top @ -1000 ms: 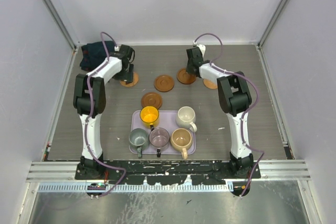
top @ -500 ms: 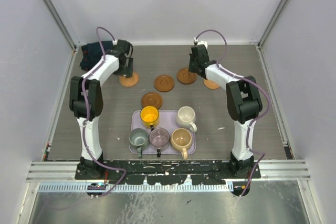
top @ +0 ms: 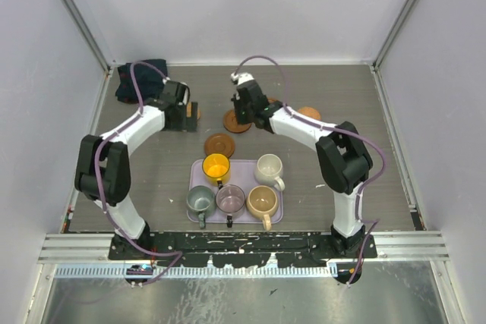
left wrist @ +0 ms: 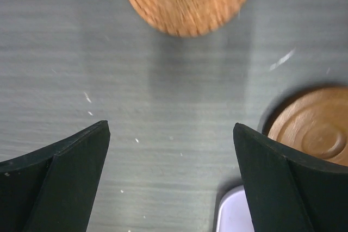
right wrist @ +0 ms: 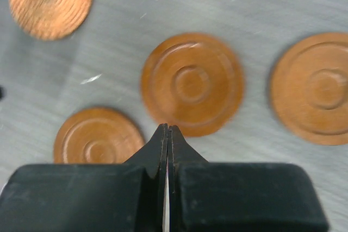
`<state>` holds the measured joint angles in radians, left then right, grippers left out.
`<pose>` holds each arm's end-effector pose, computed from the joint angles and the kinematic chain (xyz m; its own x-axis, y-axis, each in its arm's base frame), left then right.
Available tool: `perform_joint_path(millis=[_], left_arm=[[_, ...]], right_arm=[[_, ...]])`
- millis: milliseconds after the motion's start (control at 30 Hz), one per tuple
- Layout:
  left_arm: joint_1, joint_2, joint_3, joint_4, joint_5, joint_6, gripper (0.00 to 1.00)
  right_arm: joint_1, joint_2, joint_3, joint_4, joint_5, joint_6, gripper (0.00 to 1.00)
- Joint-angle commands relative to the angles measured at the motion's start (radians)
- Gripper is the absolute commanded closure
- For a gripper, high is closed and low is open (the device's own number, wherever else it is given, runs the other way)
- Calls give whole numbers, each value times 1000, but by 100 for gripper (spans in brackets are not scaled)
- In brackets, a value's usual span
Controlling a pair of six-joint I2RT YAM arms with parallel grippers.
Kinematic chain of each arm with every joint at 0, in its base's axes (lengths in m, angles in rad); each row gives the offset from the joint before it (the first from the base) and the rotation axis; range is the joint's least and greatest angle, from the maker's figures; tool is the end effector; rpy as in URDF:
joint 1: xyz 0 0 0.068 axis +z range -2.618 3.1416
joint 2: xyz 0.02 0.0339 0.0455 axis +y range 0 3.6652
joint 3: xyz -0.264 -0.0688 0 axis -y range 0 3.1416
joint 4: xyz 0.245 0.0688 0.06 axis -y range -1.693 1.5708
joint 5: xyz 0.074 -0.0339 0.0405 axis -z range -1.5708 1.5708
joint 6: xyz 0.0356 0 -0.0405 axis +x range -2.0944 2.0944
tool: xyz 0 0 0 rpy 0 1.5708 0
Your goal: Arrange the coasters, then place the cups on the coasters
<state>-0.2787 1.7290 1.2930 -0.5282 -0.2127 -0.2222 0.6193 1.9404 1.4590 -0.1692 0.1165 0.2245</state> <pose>0.3588 -0.0948 0.2357 -0.8042 0.0061 -0.5943 -0.0246 0.9987 0.0435 0.3667 0.2563 0.2332 -0.5924 -0.1507 -0.7914 -0.3788 0.9191 0.1085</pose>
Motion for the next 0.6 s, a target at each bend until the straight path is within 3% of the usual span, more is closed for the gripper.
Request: perform_joint_path(millis=[0, 367, 567], left_arm=[[-36, -78, -73, 36, -22, -37, 2], [-36, -313, -225, 78, -40, -86, 2], [-36, -340, -260, 82, -48, -101, 2]], right_arm=[[83, 13, -22, -18, -21, -30, 99], [175, 64, -34, -68, -64, 11, 99], [218, 140, -11, -97, -48, 16, 99]])
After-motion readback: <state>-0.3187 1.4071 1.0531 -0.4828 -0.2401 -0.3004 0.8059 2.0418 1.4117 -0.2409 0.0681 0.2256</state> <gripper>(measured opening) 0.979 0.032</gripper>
